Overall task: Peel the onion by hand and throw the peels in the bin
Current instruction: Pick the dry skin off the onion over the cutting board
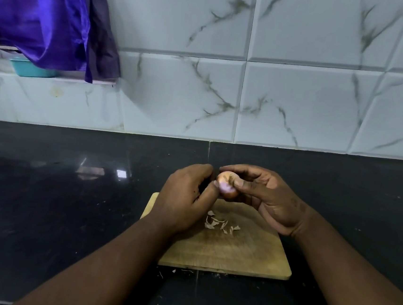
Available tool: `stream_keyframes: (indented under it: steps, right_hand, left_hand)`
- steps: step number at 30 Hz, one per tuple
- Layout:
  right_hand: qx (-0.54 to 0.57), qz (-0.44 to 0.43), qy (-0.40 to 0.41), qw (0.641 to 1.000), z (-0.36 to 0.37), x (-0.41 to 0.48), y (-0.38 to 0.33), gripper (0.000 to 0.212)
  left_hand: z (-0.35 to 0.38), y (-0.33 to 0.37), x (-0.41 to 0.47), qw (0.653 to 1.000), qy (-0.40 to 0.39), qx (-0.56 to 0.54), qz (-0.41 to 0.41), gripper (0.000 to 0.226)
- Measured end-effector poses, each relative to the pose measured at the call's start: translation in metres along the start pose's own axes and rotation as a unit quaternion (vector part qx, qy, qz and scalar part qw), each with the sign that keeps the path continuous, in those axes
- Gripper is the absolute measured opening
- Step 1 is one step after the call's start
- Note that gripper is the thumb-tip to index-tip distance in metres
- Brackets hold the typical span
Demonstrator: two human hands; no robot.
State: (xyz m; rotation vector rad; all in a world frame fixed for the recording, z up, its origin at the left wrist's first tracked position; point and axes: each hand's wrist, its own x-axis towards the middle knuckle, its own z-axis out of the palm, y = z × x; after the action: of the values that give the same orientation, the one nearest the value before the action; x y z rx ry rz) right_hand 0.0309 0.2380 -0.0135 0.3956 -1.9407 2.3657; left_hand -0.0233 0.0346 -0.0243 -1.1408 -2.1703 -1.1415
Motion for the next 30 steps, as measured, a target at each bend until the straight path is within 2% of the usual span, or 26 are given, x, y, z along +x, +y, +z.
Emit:
stream_keyframes:
  steps: [5,11,14,20,26,30]
  right_hand:
    - [0.015,0.000,-0.002,1.000,0.0011,0.0002,0.0011,0.038]
    - [0.010,-0.002,0.013,1.000,0.0008,0.0005,0.0013,0.036]
    - [0.010,-0.004,0.013,1.000,0.0007,0.0004,0.0015,0.035]
    - [-0.064,-0.019,0.024,0.997,-0.0005,0.0006,0.0025,0.050]
    - [-0.028,-0.019,0.006,0.999,-0.0010,0.0001,0.0021,0.046]
    - [0.031,-0.011,-0.003,0.999,-0.0052,-0.0011,-0.0029,0.038]
  left_hand:
    - [0.0025,-0.0038,0.0010,1.000,-0.002,0.013,-0.011,0.017]
    - [0.0035,-0.0031,-0.0008,1.000,0.015,0.000,-0.020,0.029]
    - [0.0045,-0.0011,-0.0017,1.000,0.012,0.005,-0.015,0.027]
    - [0.0054,0.0003,-0.0014,1.000,0.019,0.008,-0.023,0.015]
    - [0.0034,-0.0006,-0.0004,0.999,0.011,0.013,-0.052,0.013]
    - [0.0009,-0.0010,-0.0013,0.997,-0.035,0.027,-0.069,0.015]
